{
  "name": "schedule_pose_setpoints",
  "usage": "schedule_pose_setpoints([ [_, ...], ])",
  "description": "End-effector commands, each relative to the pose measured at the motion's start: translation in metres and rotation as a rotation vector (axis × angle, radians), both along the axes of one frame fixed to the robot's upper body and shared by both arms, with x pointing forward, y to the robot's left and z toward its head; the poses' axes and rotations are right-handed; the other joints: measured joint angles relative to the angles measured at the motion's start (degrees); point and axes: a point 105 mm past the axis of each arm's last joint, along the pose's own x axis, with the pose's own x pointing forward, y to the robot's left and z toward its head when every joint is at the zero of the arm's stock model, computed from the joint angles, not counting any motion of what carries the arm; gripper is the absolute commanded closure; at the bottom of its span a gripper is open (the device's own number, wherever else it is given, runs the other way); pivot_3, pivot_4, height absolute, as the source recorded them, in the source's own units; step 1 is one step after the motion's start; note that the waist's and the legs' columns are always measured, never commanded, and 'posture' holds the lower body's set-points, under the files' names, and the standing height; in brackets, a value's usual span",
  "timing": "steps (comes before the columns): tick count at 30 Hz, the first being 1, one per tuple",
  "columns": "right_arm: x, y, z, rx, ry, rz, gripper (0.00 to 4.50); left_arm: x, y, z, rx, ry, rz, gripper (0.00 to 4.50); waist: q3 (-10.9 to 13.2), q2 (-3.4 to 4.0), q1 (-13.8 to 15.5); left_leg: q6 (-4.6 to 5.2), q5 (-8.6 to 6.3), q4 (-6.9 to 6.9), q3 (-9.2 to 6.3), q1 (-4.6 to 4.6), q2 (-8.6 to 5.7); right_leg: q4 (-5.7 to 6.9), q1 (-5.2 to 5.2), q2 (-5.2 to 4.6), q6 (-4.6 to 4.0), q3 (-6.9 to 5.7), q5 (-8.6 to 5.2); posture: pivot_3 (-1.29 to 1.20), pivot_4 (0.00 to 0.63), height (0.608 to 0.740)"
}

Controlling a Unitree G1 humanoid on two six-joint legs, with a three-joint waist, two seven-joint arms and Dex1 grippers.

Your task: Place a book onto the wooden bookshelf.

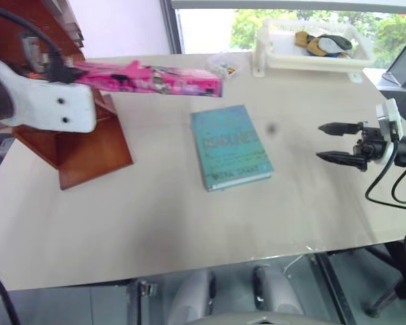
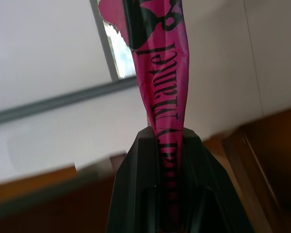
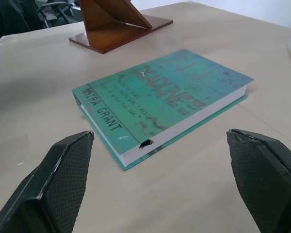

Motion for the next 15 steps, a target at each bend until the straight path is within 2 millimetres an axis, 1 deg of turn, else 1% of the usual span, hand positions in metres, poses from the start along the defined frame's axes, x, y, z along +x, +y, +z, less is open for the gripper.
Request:
schedule_pose_setpoints([
  [1, -0.002, 0.002, 0.017, 0.005, -0.063, 0.062, 0.0, -0.019, 0.02, 0.018, 0.0, -0.083, 0.078, 4.46, 0.0, 0.01, 0.0, 0.0, 0.0, 0.0, 0.01, 0.0, 0.0, 0.0, 0.0, -0.01, 0.0, 0.01, 0.0, 0.0, 0.15, 0.74],
  [3, 0.0, 0.005, 0.021, 0.021, -0.071, 0.067, 0.0, -0.023, 0.029, 0.012, -0.076, -0.078, 0.098, 4.46, 0.0, 0.08, -0.1, -0.01, 0.0, -0.01, 0.04, 0.02, -0.01, 0.0, 0.0, -0.03, 0.0, 0.04, 0.0, 0.0, 0.15, 0.74],
  [5, 0.001, 0.005, 0.024, 0.032, -0.075, 0.068, 0.0, -0.026, 0.038, 0.004, -0.088, -0.053, 0.132, 4.46, 0.1, 0.09, -0.2, -0.01, 0.0, -0.01, 0.03, 0.03, 0.01, 0.02, 0.0, -0.02, 0.0, 0.03, 0.0, 0.0, 0.15, 0.74],
  [9, 0.0, 0.005, 0.035, 0.078, -0.088, 0.076, 0.0, -0.032, 0.05, -0.009, -0.186, 0.015, 0.184, 4.46, 0.1, 0.09, 0.0, -0.02, 0.0, -0.02, 0.01, 0.02, 0.05, 0.01, -0.01, -0.01, -0.01, 0.01, 0.0, 0.0, 0.15, 0.74],
  [12, -0.002, 0.005, 0.044, 0.124, -0.089, 0.087, 0.0, -0.036, 0.058, -0.012, -0.189, 0.035, 0.218, 4.46, 0.1, 0.09, -0.1, -0.01, -0.01, -0.03, 0.04, 0.02, 0.02, -0.02, 0.0, -0.08, -0.01, 0.02, 0.01, 0.0, 0.15, 0.74],
  [15, -0.005, 0.006, 0.048, 0.155, -0.083, 0.106, 0.0, -0.038, 0.07, -0.014, -0.19, 0.056, 0.259, 4.46, 0.1, 0.11, -0.2, -0.02, -0.01, -0.07, 0.04, 0.04, 0.01, -0.02, -0.01, -0.15, -0.01, 0.03, 0.01, 0.0, 0.15, 0.74],
])
